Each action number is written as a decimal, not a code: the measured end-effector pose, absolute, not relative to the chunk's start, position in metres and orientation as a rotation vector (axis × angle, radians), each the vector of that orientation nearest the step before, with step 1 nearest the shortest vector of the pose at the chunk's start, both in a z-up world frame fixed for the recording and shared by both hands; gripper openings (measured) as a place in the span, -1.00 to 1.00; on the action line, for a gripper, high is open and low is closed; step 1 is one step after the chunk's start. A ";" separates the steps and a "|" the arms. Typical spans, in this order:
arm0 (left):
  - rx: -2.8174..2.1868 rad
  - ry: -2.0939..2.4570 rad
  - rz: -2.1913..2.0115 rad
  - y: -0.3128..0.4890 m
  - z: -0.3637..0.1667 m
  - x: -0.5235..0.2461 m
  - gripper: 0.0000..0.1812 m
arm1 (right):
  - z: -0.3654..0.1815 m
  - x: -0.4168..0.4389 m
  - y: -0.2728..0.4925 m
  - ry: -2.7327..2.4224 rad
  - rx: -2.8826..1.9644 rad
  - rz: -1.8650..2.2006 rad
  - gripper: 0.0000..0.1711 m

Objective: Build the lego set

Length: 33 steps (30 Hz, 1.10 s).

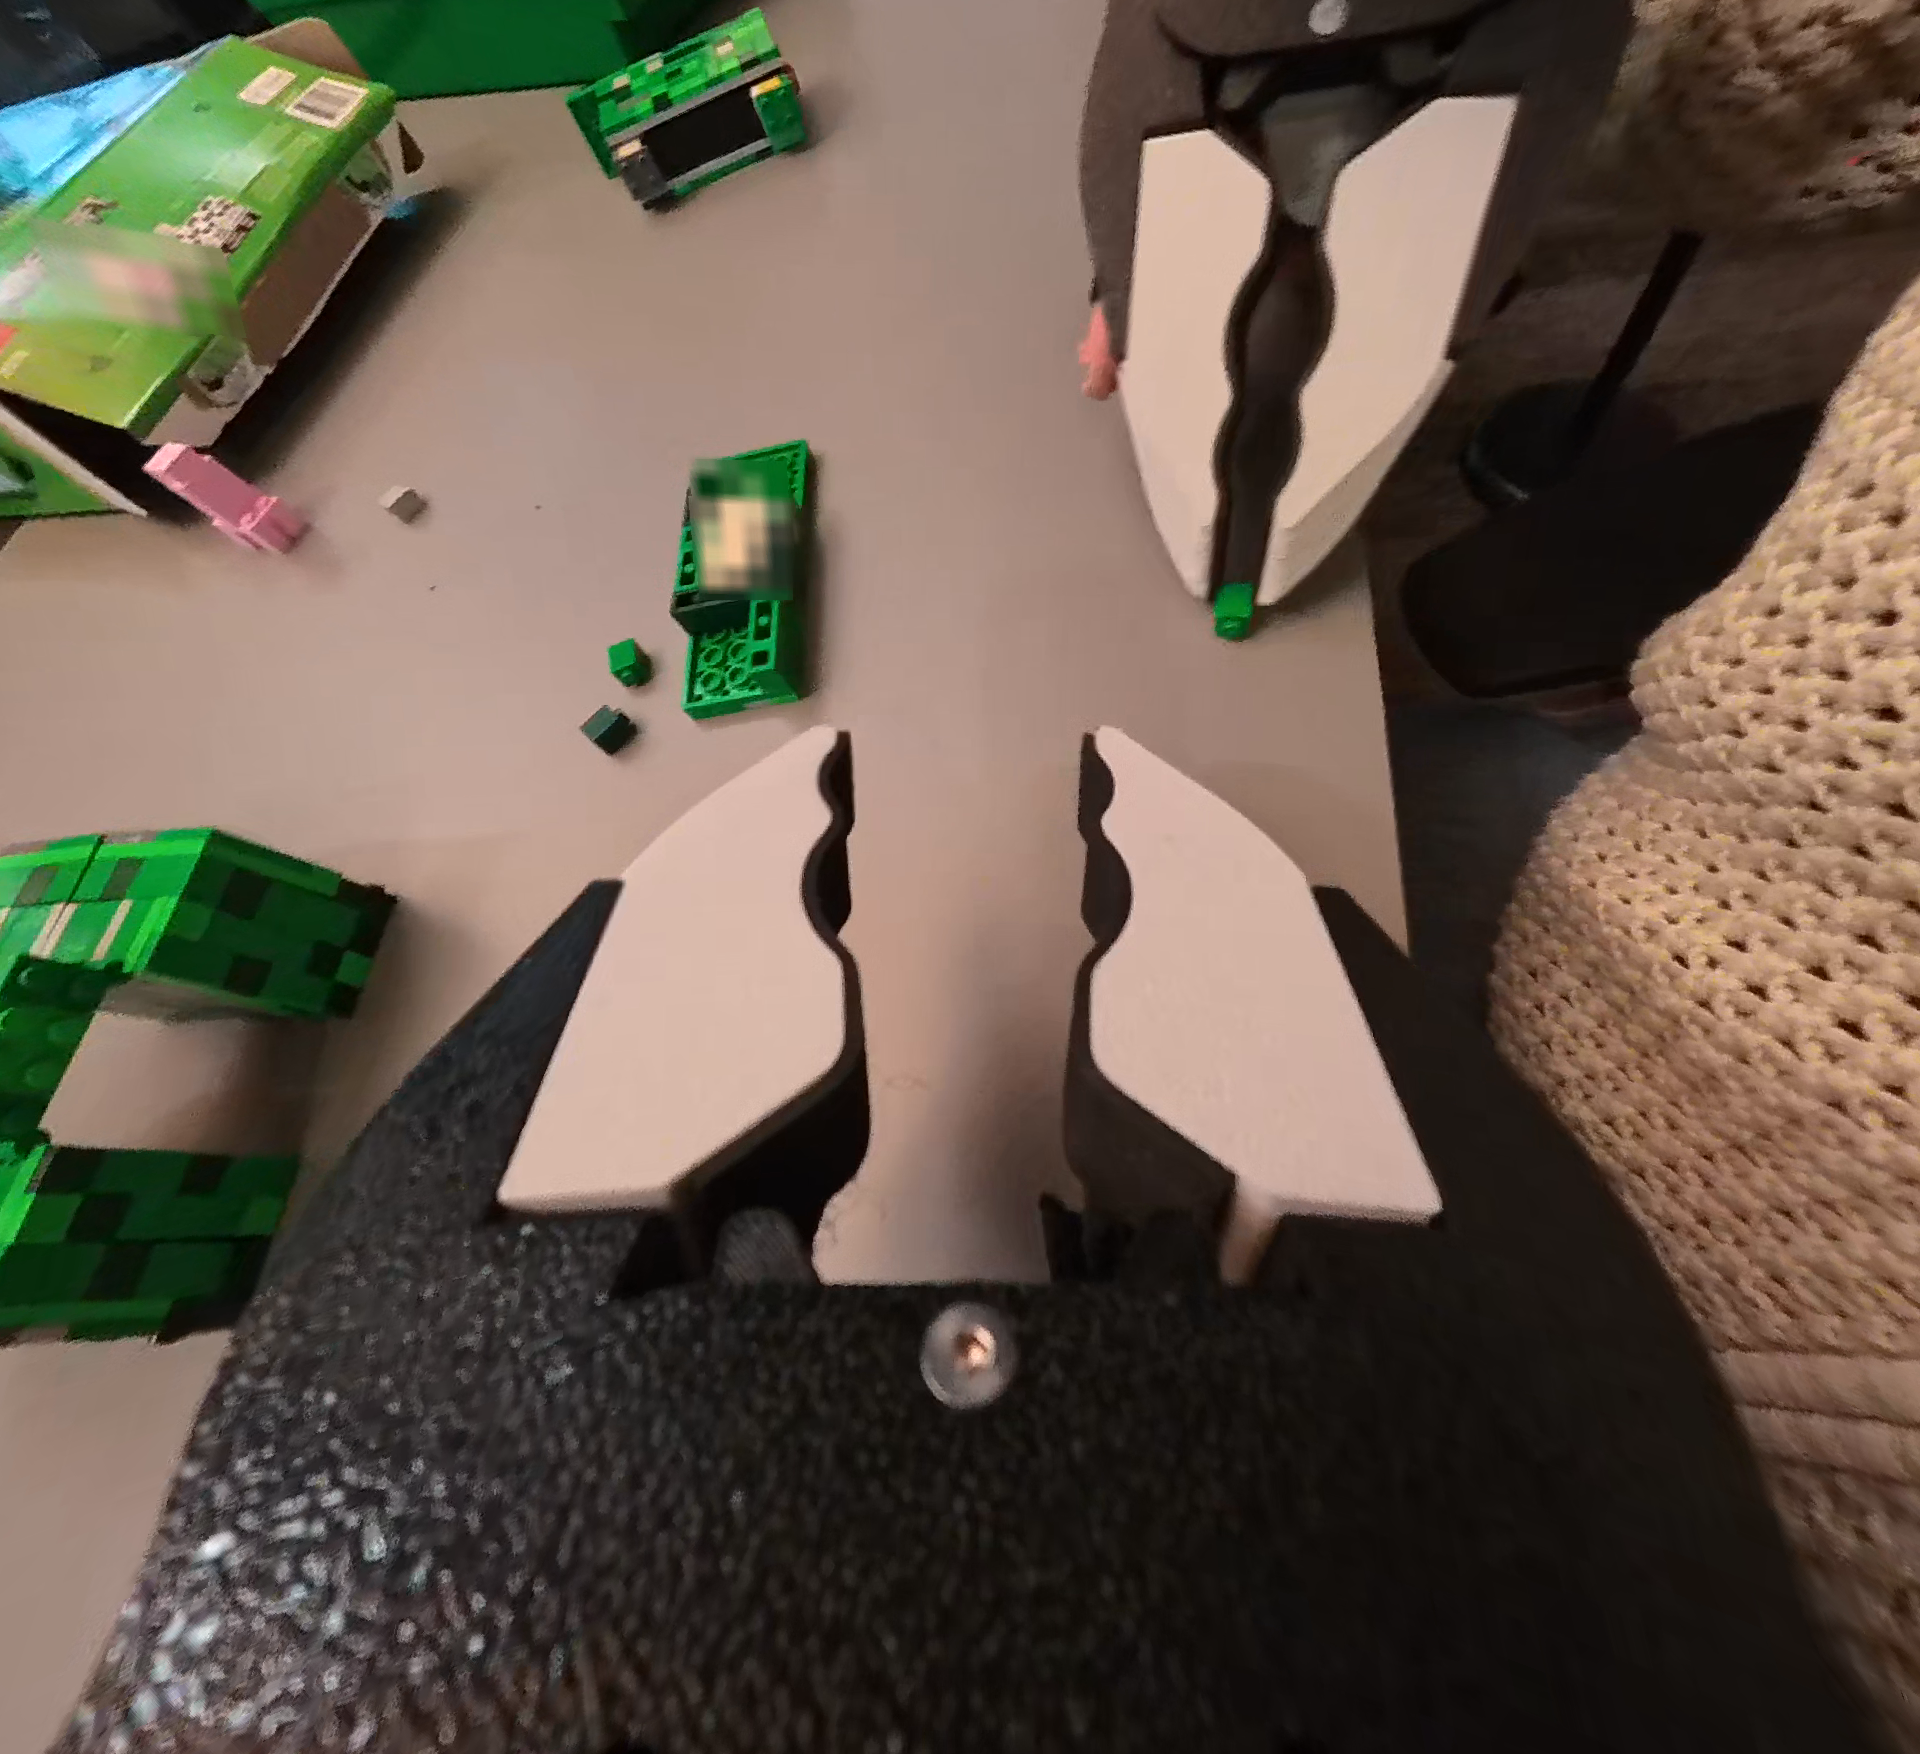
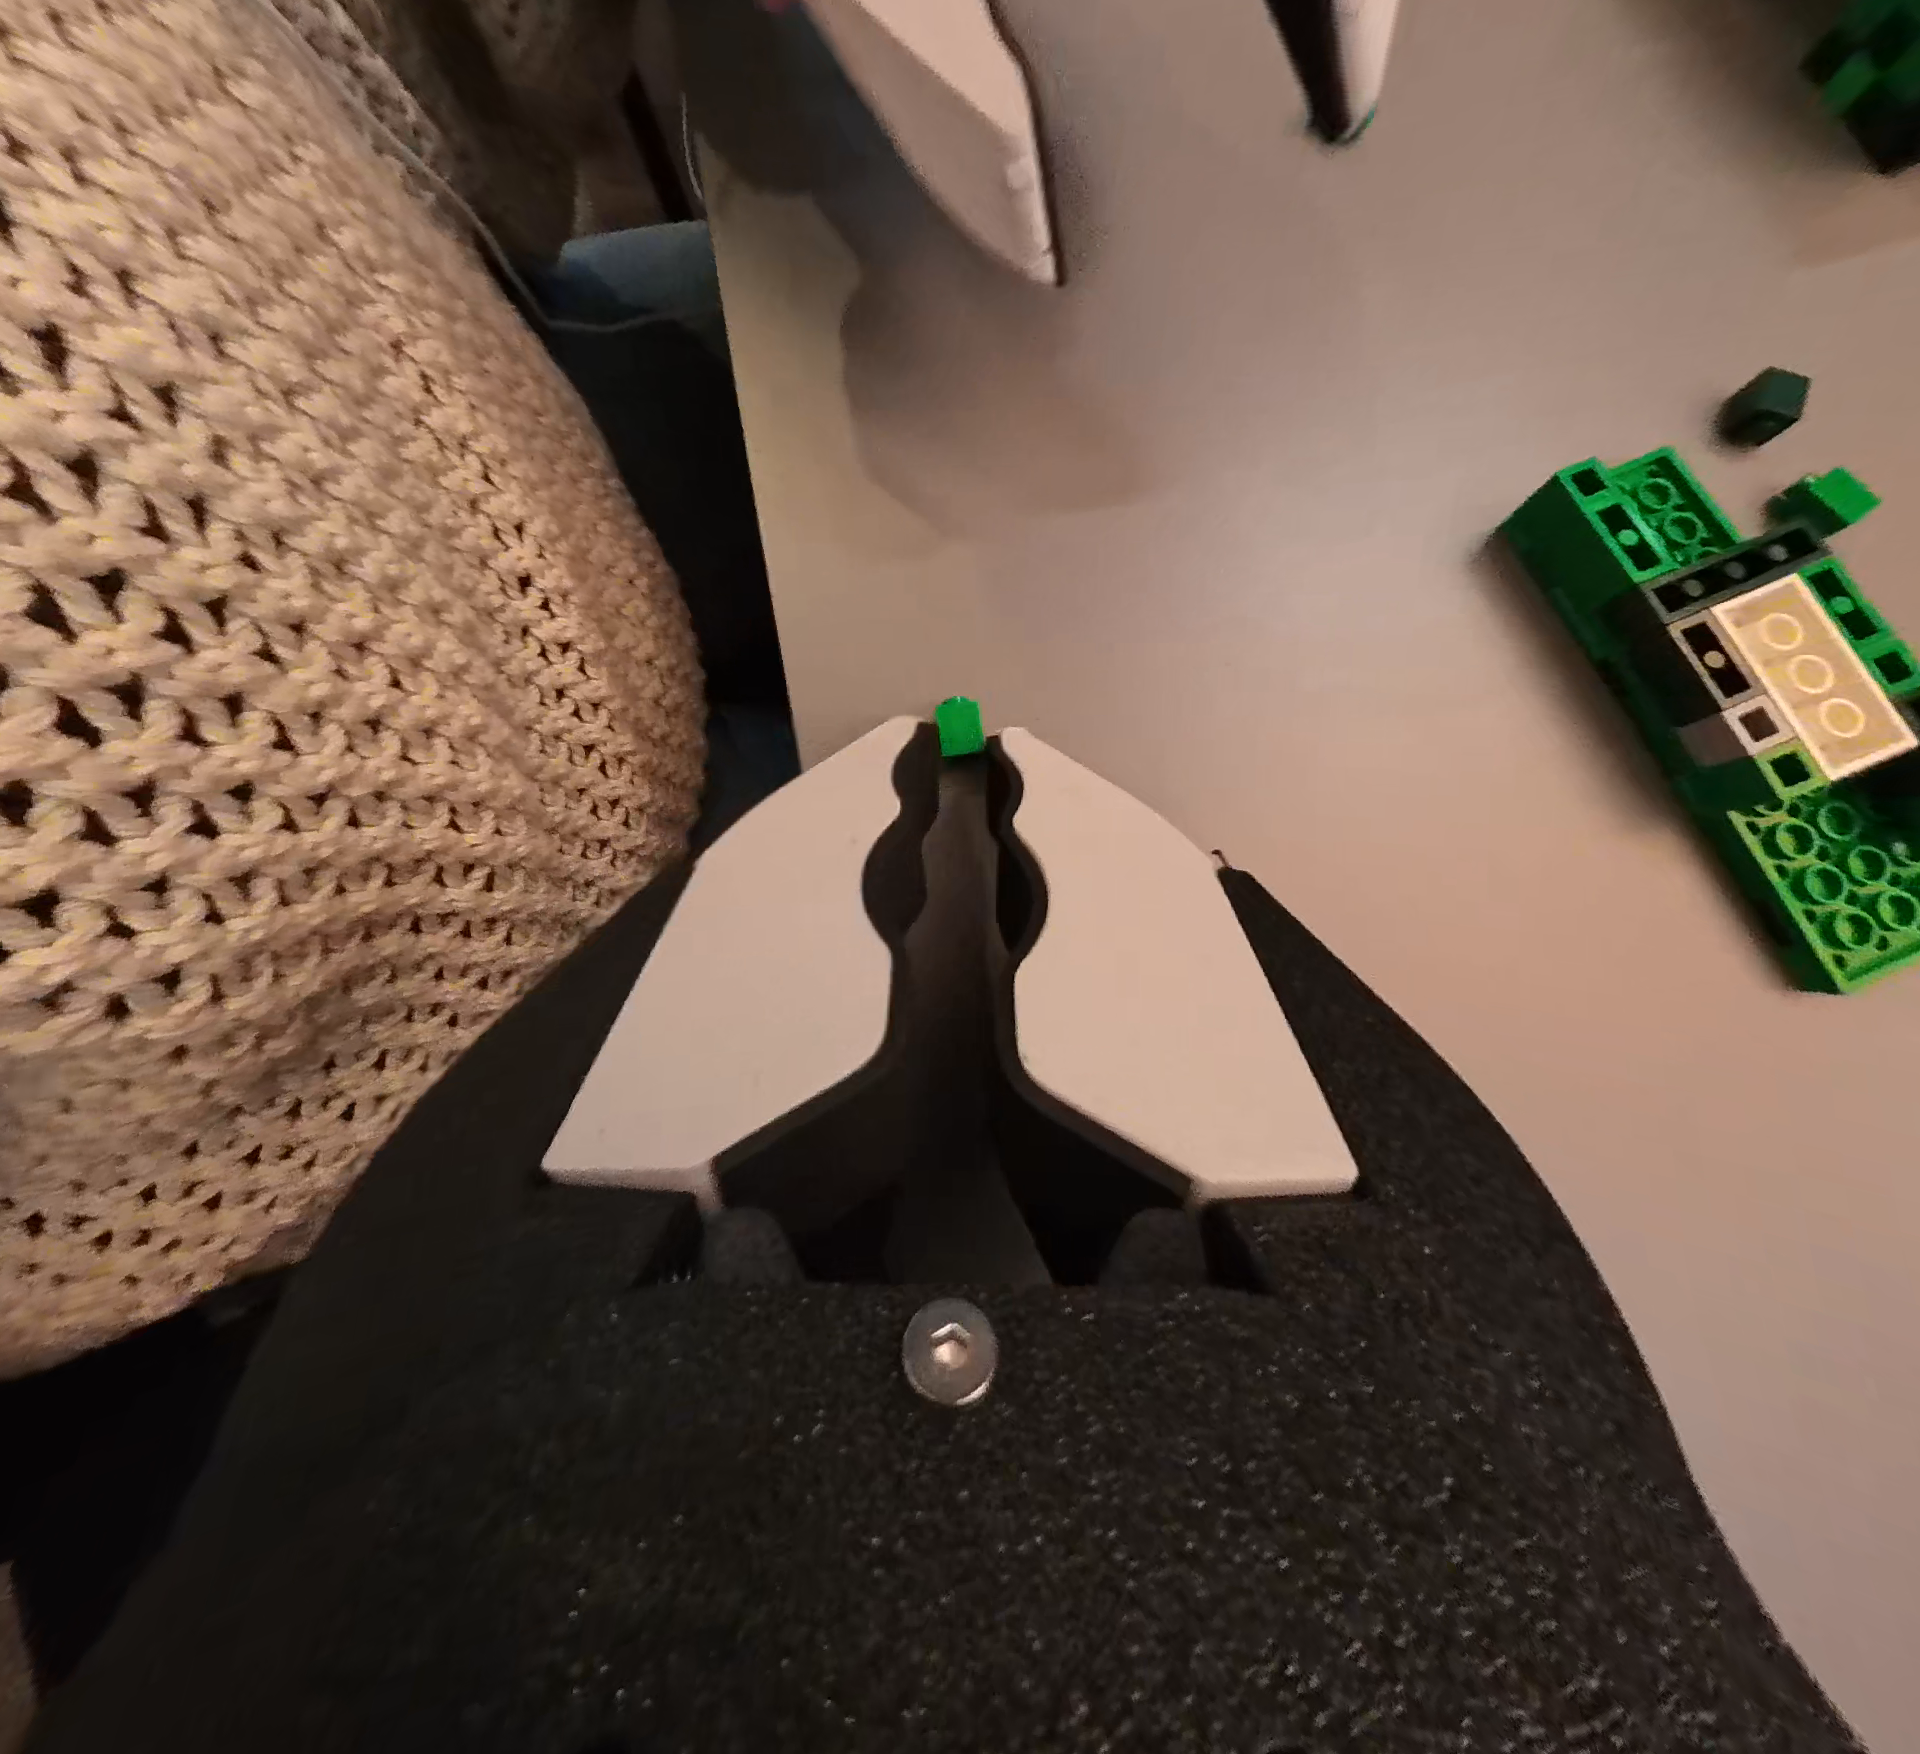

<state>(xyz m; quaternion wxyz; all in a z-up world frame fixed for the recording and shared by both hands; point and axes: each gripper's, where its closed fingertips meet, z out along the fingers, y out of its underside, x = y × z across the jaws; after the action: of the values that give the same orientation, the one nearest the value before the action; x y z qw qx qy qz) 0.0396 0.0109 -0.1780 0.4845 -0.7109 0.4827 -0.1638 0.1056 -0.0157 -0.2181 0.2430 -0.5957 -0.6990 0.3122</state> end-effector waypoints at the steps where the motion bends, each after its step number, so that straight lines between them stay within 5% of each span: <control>1: -1.725 1.184 -0.398 0.011 -0.179 0.042 -0.55 | -0.218 0.106 -0.011 -1.897 -1.631 0.834 -0.91; 8: -1.798 1.071 -0.391 0.033 -0.181 0.052 -0.78 | -0.197 0.103 0.045 -1.772 -1.473 0.569 -0.91; 17: -1.776 0.733 -1.041 0.037 -0.143 0.079 -0.71 | -0.143 0.083 0.044 -1.814 -0.919 0.288 -0.91; 33: -1.839 0.663 -1.178 0.030 -0.152 0.081 -0.92 | -0.151 0.075 0.030 -1.891 -0.719 0.106 -0.91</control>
<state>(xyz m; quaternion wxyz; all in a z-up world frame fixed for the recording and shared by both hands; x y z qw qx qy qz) 0.0810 0.0297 -0.1516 0.4164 -0.7327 0.2640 -0.4691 0.0749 0.0301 -0.1511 0.5293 -0.3012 -0.7919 0.0446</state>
